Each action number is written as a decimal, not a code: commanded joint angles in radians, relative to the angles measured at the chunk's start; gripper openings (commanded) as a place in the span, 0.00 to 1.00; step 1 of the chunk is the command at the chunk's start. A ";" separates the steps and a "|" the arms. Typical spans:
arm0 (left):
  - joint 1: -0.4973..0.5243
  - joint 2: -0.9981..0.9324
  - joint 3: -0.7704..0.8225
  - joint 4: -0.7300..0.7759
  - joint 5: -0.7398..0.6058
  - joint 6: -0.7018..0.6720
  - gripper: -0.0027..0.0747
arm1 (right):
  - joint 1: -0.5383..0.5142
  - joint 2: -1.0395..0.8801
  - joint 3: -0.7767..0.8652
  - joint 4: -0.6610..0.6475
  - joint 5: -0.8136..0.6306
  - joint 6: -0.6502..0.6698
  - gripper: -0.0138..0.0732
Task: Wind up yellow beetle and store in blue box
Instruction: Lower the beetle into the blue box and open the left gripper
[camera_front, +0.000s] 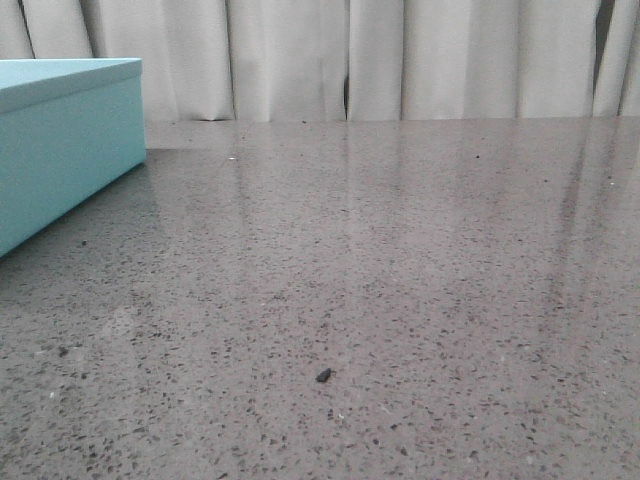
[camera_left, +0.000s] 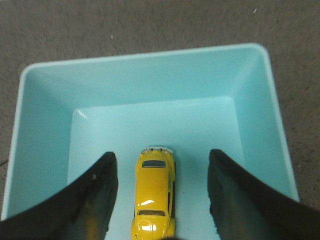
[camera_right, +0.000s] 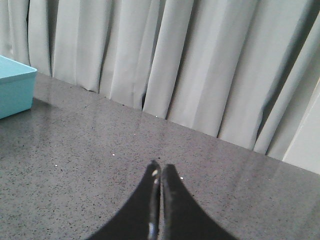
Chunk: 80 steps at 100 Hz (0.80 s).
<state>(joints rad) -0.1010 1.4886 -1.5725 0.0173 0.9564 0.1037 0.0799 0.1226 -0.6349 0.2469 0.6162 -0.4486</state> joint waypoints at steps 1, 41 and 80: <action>-0.017 -0.167 0.106 0.001 -0.194 -0.012 0.51 | 0.001 -0.001 -0.017 0.011 -0.072 -0.010 0.10; -0.102 -0.871 0.896 -0.059 -0.585 -0.012 0.26 | 0.001 -0.076 -0.017 0.011 -0.121 -0.010 0.10; -0.106 -1.248 1.154 -0.120 -0.577 -0.012 0.01 | 0.001 -0.152 0.124 0.011 -0.114 -0.010 0.10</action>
<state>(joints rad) -0.2011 0.2648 -0.4188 -0.0696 0.4553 0.1037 0.0799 -0.0131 -0.5047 0.2469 0.5957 -0.4486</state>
